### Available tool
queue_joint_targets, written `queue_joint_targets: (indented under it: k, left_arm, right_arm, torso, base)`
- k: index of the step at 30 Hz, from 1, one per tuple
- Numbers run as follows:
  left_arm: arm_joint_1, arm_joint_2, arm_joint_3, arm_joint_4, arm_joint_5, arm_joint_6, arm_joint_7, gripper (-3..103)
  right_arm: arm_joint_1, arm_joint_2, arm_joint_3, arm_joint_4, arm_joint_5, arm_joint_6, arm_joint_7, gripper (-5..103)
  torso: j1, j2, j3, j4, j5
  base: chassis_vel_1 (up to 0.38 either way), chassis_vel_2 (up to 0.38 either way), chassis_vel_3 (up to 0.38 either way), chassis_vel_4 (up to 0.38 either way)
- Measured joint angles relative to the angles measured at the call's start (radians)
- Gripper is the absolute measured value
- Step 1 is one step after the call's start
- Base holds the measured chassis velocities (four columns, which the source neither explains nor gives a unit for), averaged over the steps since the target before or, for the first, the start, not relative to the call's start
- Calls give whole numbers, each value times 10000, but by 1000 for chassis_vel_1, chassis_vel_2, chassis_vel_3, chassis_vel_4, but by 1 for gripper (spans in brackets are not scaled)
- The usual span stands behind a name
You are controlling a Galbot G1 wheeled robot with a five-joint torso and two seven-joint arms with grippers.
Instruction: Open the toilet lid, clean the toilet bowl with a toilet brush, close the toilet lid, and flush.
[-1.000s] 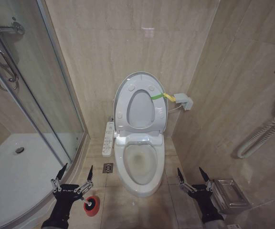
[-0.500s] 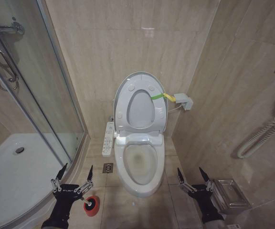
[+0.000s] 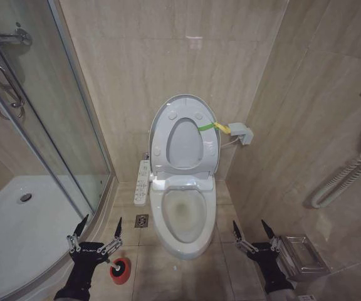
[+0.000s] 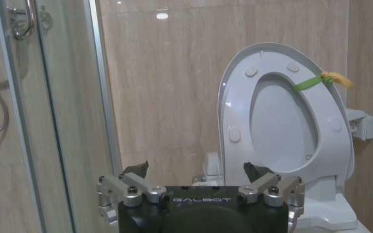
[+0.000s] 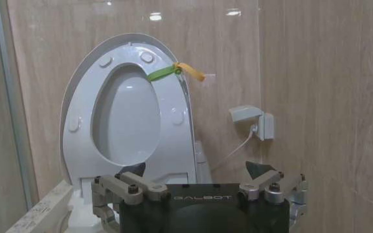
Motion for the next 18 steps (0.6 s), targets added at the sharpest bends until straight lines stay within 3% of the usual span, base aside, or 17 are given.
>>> queue_joint_targets:
  k: [18]
  left_arm:
    - [0,0,0,0,0,0,0,99]
  right_arm:
    - [0,0,0,1,0,0,-1,100]
  torso:
    - [0,0,0,0,0]
  base:
    - [0,0,0,0]
